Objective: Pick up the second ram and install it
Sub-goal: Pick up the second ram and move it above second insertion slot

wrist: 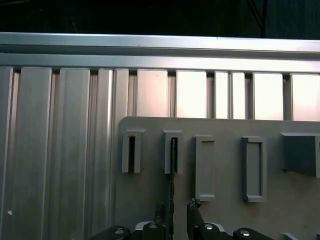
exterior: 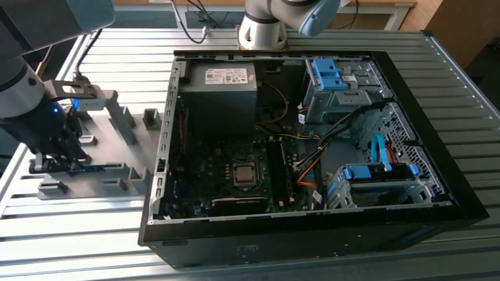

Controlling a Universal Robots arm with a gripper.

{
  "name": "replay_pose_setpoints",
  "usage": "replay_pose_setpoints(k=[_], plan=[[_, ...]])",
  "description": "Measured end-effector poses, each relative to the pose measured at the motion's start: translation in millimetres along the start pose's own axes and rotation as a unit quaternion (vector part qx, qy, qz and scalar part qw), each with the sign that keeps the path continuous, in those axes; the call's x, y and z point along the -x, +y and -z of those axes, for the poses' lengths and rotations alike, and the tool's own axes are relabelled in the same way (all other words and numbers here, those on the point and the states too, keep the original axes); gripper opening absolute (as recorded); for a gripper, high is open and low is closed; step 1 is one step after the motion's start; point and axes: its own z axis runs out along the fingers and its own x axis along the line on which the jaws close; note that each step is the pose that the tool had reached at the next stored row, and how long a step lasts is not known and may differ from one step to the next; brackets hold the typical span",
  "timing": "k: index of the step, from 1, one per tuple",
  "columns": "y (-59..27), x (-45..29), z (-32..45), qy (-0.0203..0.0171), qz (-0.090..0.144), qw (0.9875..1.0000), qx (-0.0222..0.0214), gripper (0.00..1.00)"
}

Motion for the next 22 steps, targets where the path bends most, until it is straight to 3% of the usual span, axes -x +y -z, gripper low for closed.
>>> replay_pose_setpoints(k=[13,22], plan=[[-0.3,-0.5,-10.9,0.0,0.0,1.0,0.0,0.31],[-0.4,-0.6,-14.2,0.0,0.0,1.0,0.0,0.29]])
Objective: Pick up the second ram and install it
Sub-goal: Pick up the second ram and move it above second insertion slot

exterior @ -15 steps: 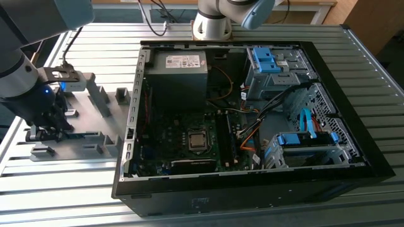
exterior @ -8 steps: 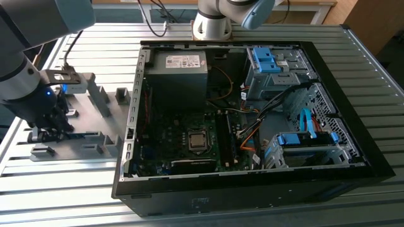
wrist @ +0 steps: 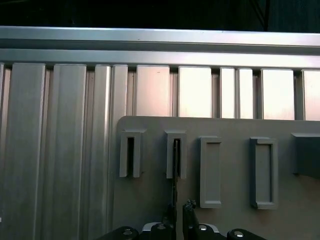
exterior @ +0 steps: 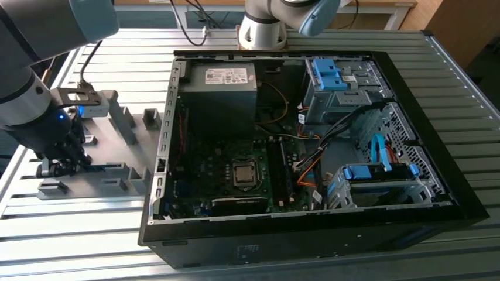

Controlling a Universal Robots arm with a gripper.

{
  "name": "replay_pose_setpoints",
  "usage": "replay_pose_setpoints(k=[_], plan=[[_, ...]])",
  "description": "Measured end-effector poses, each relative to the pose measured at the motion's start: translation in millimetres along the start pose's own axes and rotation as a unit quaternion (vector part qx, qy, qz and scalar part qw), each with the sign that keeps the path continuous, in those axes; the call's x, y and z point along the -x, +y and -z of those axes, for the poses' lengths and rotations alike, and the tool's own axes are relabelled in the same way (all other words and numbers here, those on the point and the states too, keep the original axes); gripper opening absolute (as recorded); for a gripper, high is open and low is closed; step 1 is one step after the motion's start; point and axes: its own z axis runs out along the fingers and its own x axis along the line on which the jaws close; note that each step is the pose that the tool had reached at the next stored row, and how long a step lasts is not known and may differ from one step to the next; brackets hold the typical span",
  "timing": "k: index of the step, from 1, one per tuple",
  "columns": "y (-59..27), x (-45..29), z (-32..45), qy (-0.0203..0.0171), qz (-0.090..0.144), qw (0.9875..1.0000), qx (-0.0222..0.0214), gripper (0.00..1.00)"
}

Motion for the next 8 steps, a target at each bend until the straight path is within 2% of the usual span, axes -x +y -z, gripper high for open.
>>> replay_pose_setpoints(k=[1,8], plan=[[0.0,0.0,0.0,0.0,0.0,1.0,0.0,0.23],[-0.1,0.0,-1.7,0.0,0.0,1.0,-0.0002,0.23]])
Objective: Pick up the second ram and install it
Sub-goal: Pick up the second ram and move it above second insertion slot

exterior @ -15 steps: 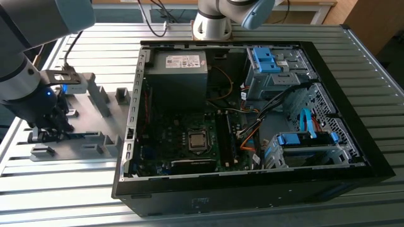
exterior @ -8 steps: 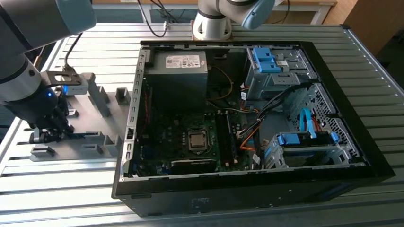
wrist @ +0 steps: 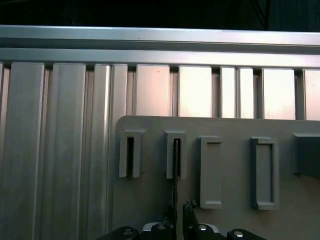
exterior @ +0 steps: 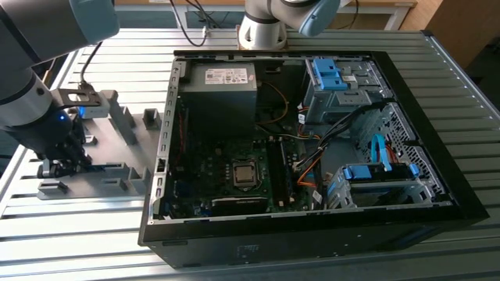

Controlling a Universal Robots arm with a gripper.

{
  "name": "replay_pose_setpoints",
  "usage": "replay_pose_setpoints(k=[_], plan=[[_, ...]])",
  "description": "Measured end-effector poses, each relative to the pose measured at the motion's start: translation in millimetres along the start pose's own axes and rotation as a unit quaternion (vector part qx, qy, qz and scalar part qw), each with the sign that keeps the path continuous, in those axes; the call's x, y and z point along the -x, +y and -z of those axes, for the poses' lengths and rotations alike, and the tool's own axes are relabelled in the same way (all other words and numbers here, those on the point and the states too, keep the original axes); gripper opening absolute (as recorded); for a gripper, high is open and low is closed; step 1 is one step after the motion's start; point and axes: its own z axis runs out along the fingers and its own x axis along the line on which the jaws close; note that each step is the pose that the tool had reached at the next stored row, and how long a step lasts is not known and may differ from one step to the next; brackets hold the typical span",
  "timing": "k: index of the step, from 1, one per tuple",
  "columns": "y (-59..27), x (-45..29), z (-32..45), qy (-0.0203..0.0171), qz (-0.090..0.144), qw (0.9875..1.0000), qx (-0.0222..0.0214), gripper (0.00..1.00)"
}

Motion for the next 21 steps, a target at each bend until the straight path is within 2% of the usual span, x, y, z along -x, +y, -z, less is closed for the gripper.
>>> replay_pose_setpoints(k=[10,21], plan=[[-0.1,-0.3,-5.8,0.0003,0.0,1.0,0.0,0.23],[-0.2,-0.3,-8.7,0.0003,0.0,1.0,0.0,0.23]])
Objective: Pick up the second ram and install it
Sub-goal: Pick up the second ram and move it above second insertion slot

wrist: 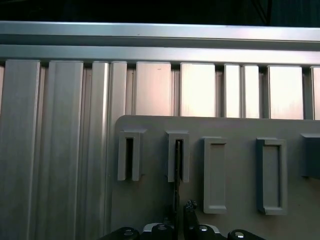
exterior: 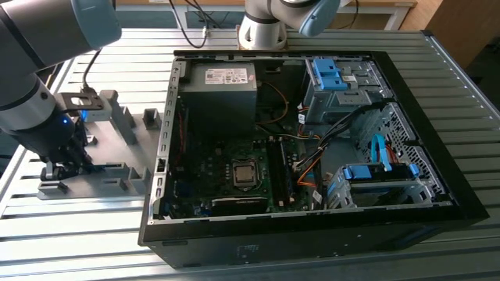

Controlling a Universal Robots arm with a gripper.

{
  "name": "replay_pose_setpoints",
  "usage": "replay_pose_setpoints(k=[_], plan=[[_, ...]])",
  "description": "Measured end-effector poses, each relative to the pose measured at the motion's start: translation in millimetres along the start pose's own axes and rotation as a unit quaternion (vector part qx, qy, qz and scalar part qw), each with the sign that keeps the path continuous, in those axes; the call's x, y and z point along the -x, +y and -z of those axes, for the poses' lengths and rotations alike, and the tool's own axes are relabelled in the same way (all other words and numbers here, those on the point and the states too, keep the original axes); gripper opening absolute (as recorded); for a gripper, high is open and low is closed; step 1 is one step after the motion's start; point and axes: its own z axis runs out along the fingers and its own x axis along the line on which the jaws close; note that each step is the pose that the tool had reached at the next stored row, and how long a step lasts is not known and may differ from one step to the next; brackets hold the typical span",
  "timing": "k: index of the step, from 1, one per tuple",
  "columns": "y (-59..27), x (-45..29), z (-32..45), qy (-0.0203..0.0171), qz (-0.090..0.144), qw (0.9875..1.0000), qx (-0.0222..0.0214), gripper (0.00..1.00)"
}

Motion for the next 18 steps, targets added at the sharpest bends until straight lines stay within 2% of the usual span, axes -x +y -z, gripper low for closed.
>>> replay_pose_setpoints(k=[18], plan=[[1.2,-0.1,-1.0,0.0,0.0,1.0,0.0,0.21]])
